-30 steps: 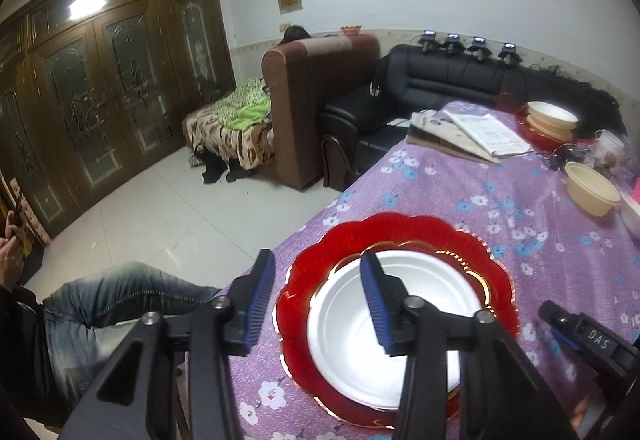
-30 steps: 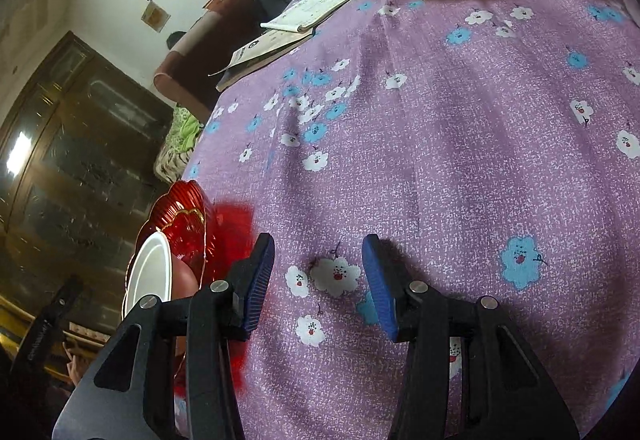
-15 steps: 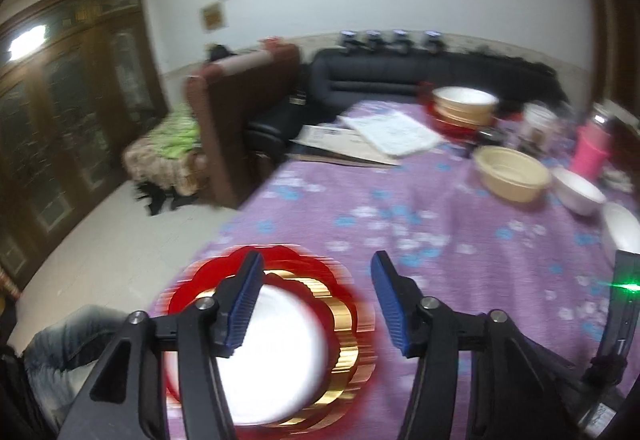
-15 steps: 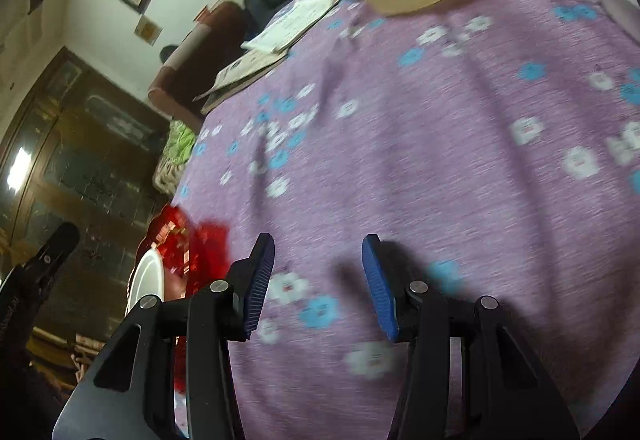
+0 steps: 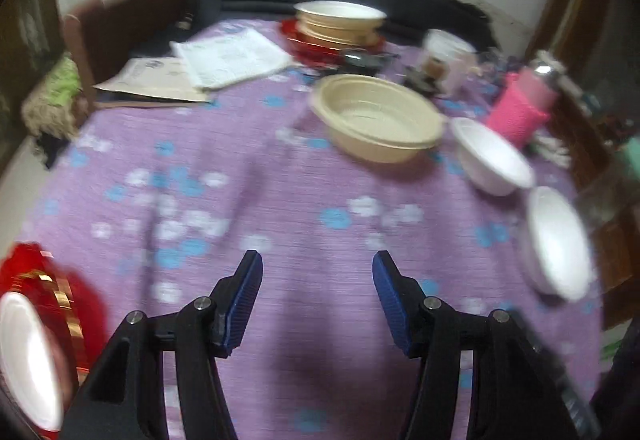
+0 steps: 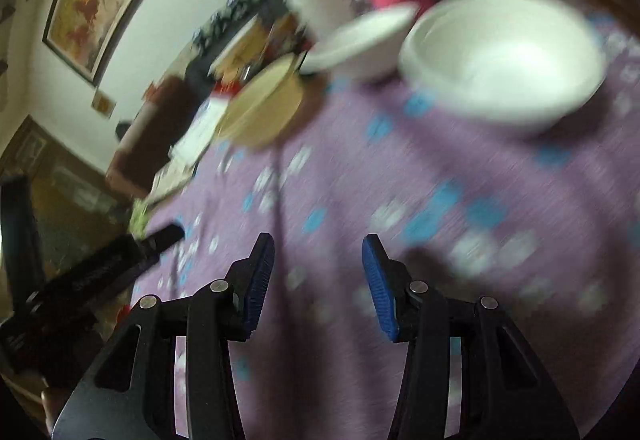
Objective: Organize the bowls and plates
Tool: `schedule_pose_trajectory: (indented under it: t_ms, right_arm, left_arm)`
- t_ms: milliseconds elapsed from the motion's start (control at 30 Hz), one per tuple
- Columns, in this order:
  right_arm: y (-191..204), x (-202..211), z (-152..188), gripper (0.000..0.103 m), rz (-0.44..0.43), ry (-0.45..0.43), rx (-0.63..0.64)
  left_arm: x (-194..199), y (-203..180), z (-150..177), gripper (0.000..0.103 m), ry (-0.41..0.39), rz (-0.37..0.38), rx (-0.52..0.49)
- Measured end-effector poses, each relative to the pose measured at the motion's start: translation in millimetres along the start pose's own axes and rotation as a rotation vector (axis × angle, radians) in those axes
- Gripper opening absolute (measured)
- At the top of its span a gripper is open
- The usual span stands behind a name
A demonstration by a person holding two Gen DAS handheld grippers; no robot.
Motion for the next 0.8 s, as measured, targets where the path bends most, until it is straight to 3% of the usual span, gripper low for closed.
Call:
schedule_pose_trajectory:
  t_ms: [67, 167, 300, 467, 533, 633, 700, 800]
  right_arm:
    - [-13.3, 19.8, -21.4, 0.046, 0.009, -0.077, -0.013]
    - [-46.2, 61.9, -60.9, 0.046, 0.059, -0.268, -0.046]
    - [-79.3, 90.5, -95.7, 0.048, 0.099, -0.33, -0.12]
    - [-95.0, 82.4, -113.9, 0.05, 0.162, -0.293, -0.159]
    - [-109.0, 82.1, -115.6, 0.05, 0.145, -0.282, -0.209]
    - [-96.0, 91.3, -121.4, 0.051, 0.103, -0.324, -0.185]
    - [-69.4, 82.2, -123.6, 0.051, 0.04, -0.243, -0.14]
    - [-20.4, 54.6, -123.2, 0.051, -0.107, -0.096, -0.142]
  left_arm:
    - [-3.1, -28.2, -1.5, 0.058, 0.005, 0.009, -0.08]
    - [-10.5, -63.2, -1.2, 0.058, 0.025, 0.059, -0.145]
    - [-19.5, -90.0, -7.2, 0.058, 0.052, 0.106, -0.158]
    - [-32.4, -104.1, -16.9, 0.062, 0.077, 0.109, -0.151]
    - [-37.4, -108.6, -19.4, 0.062, 0.084, 0.117, -0.176]
    - [-45.0, -84.4, -32.5, 0.062, 0.075, 0.066, -0.114]
    - [-46.7, -55.6, -43.3, 0.062, 0.052, 0.026, -0.036]
    - [-43.5, 5.4, -54.9, 0.062, -0.001, -0.119, 0.08]
Point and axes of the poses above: each gripper's, at about its wrist camera, not at the fingertips, and x roughly against the way its jaws point, y to its left, z to its underside, the point moved 8 cm from there along -x, roughly the way its jaws point, and after that the axes turned 13 degrees about -x, right-handed, at the moved point
